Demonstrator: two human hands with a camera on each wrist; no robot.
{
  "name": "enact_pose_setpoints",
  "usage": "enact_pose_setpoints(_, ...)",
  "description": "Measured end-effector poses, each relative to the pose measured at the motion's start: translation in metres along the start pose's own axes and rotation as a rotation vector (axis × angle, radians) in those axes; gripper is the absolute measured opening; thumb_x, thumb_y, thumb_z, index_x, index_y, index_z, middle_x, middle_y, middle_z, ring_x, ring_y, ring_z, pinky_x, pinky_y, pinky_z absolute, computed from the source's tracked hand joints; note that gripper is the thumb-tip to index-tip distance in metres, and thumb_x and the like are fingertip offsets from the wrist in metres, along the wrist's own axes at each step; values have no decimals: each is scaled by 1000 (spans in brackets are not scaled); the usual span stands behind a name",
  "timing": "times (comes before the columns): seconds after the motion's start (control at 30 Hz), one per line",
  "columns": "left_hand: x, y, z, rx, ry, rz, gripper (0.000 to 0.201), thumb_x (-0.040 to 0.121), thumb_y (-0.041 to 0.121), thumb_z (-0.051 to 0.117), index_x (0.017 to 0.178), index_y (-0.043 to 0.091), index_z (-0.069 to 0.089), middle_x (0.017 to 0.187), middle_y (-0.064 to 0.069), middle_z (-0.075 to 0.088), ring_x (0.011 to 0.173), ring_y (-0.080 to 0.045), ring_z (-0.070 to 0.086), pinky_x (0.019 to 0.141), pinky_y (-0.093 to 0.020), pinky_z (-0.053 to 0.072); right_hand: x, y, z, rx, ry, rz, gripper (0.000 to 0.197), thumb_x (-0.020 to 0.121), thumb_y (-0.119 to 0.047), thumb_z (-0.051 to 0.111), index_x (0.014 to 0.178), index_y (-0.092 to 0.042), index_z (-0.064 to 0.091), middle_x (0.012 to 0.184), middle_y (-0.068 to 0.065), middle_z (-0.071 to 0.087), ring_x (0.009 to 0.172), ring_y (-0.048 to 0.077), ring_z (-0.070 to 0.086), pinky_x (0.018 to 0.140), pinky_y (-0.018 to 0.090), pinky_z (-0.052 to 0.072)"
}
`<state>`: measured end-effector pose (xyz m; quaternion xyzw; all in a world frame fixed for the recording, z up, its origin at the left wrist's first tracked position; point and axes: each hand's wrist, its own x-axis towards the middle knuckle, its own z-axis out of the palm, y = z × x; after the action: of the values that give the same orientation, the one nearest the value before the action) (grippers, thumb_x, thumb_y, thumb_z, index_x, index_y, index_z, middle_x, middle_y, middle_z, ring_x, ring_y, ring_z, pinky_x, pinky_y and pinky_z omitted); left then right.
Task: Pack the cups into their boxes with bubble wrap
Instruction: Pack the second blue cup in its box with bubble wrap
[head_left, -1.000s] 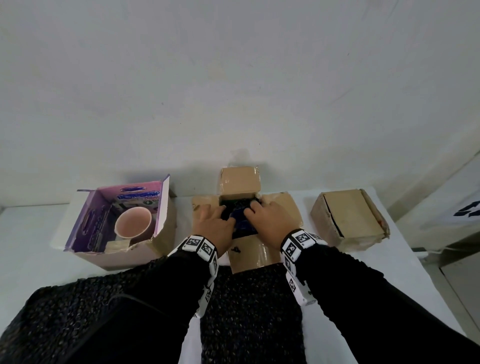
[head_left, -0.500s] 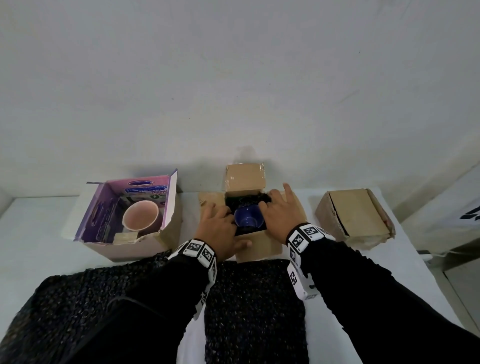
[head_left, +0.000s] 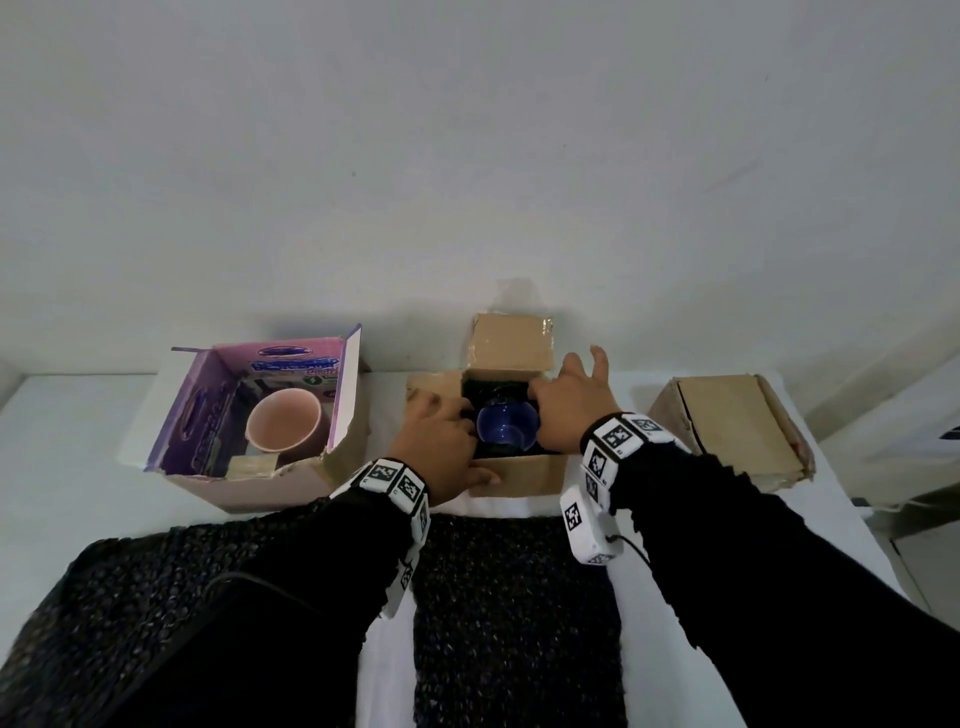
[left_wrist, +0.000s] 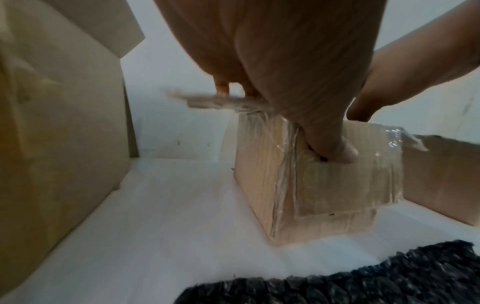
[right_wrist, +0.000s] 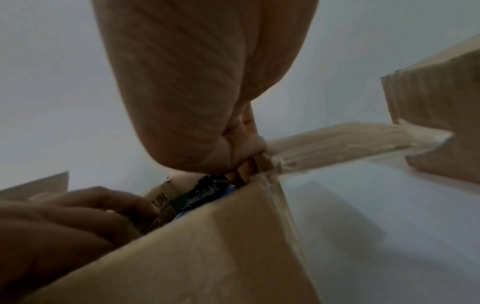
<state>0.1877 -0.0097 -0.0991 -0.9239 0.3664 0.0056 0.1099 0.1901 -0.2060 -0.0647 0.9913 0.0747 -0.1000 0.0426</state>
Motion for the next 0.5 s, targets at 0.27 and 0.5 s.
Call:
enact_pose_setpoints(0.27, -10, -4, 20, -118, 357, 71, 43, 81, 53, 48, 108, 26, 66, 95, 3, 66, 94, -22, 58, 85, -40, 32, 10, -10, 21, 75, 136, -212, 40, 85, -24, 59, 125, -18, 52, 123, 4, 55, 113, 25, 46, 92, 36, 39)
enact_pose_setpoints(0.5, -6, -6, 25, -142, 342, 97, 40, 83, 53, 41, 101, 27, 67, 94, 3, 61, 88, -22, 55, 82, -39, 33, 24, -9, 24, 36, 106, -207, 55, 83, -29, 63, 134, -16, 46, 129, 7, 48, 110, 27, 52, 91, 37, 42)
